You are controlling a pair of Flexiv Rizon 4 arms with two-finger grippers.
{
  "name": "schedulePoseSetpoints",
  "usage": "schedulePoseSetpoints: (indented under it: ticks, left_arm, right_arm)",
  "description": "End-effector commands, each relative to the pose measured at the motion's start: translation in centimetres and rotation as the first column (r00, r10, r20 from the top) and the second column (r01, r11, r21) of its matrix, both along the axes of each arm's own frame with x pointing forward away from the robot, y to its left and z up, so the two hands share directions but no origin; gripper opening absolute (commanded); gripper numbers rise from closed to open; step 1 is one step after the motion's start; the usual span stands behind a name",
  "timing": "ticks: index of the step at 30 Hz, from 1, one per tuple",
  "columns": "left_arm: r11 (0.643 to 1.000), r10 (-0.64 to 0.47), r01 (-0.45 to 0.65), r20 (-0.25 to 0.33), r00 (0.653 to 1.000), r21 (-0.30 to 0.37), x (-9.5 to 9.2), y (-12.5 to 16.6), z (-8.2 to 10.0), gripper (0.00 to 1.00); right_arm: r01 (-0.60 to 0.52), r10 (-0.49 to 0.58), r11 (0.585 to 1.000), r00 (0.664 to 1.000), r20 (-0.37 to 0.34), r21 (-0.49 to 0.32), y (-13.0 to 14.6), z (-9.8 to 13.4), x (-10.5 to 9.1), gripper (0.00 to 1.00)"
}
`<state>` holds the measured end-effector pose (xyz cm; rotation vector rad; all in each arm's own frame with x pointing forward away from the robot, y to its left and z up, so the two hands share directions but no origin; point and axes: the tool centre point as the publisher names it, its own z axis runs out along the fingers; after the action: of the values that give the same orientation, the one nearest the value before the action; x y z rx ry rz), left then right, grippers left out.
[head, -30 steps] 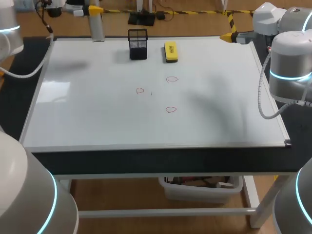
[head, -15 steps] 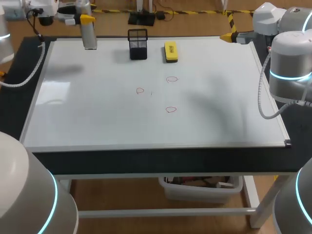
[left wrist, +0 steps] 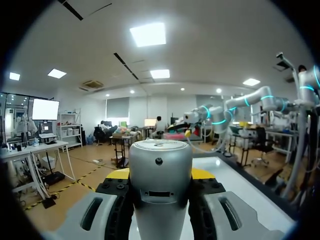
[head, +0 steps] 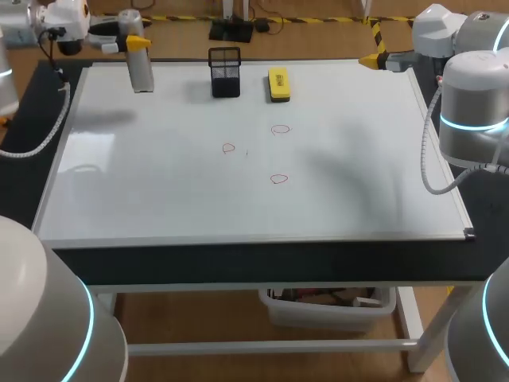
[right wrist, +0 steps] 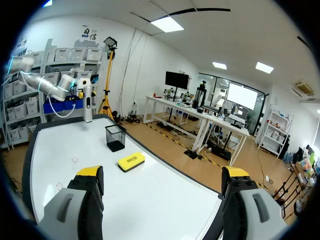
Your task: Pick up the inspection probe, press it on each red-marked spot on the whiteboard one by one, put down the probe, pick up the eraser, and wipe off all the red marks.
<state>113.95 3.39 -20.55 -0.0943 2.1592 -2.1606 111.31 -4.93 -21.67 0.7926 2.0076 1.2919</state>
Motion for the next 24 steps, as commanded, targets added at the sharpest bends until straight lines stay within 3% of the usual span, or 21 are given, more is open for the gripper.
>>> schedulePoseSetpoints:
  ticks: [1, 24]
  left_arm:
    - [0.985, 0.17, -0.171, -0.003, 0.985, -0.002, -0.67, -0.23, -0.11, 0.0]
    - [0.982, 0.189, -0.189, -0.017, 0.982, 0.008, -0.91, 0.14, -0.38, 0.0]
  right_arm:
    - [-0.001, 0.001, 1.0, 1.0, -0.002, -0.002, 0.0, 0.02, 0.06, 1.0]
    - [-0.001, 0.001, 1.0, 1.0, -0.002, -0.002, 0.0, 0.02, 0.06, 1.0]
